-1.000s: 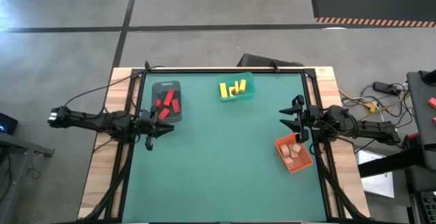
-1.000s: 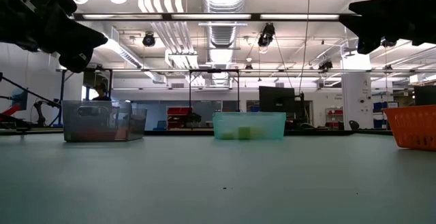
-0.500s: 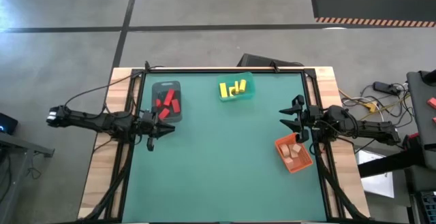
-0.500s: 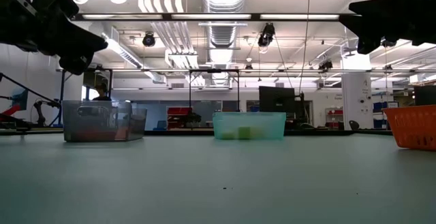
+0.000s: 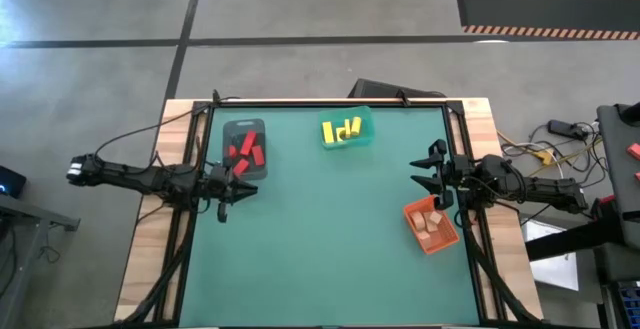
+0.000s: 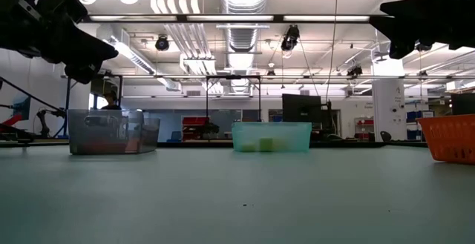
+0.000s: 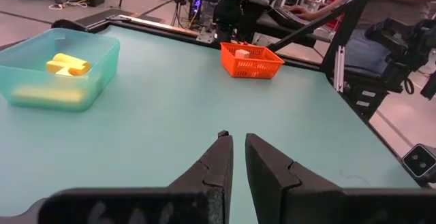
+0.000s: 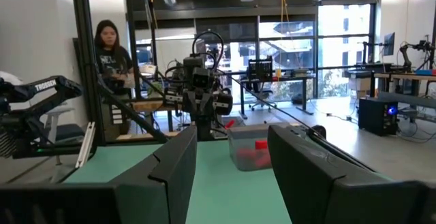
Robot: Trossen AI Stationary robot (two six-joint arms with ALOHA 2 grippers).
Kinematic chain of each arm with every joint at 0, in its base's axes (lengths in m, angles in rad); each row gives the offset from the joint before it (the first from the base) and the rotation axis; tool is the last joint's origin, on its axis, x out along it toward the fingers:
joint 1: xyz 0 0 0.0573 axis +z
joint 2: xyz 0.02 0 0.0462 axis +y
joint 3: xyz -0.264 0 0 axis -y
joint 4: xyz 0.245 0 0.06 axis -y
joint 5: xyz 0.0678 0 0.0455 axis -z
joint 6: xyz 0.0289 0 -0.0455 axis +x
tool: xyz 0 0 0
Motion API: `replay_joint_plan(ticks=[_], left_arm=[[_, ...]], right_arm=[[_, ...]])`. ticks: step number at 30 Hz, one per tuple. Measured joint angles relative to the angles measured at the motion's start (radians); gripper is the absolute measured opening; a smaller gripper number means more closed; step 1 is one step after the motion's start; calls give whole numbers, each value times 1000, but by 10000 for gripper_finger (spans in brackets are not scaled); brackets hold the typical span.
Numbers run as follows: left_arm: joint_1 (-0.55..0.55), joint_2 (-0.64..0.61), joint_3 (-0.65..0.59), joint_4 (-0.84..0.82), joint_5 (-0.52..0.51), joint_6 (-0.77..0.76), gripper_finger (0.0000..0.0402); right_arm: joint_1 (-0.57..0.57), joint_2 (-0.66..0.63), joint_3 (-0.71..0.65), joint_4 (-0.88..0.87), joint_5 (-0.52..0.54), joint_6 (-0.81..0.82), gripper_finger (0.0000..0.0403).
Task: Sort & place blocks by color
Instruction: Return to Home Position
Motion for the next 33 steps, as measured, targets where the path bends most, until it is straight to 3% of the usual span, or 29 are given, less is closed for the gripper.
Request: replay_joint_plan(ticks=[33], left_arm=[[0, 11, 0, 0, 0, 0, 25]], right_arm=[[0, 0, 0, 0, 0, 0, 171]])
